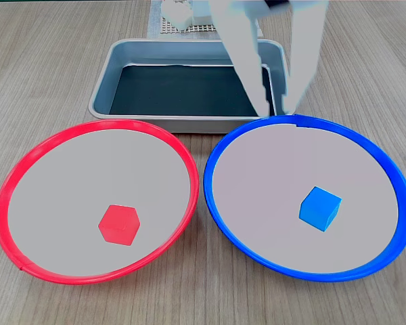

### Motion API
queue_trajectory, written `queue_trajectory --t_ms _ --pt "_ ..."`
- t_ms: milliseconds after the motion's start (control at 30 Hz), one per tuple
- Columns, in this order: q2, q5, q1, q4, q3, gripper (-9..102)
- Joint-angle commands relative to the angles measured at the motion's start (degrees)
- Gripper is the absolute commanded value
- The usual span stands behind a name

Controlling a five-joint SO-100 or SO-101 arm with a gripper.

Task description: Move two blocks tray to matching dishes

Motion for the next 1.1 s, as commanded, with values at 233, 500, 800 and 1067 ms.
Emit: queue_trajectory --t_ms 233,500,800,1067 --pt "51.0 53.3 8.8 -18.6 44.9 0" --pt "75.1 60.7 8.8 -3.9 64.2 0" --pt "87.1 61.6 11.9 12.3 69.0 0" --pt "95.6 62.1 12.2 23.0 69.1 0"
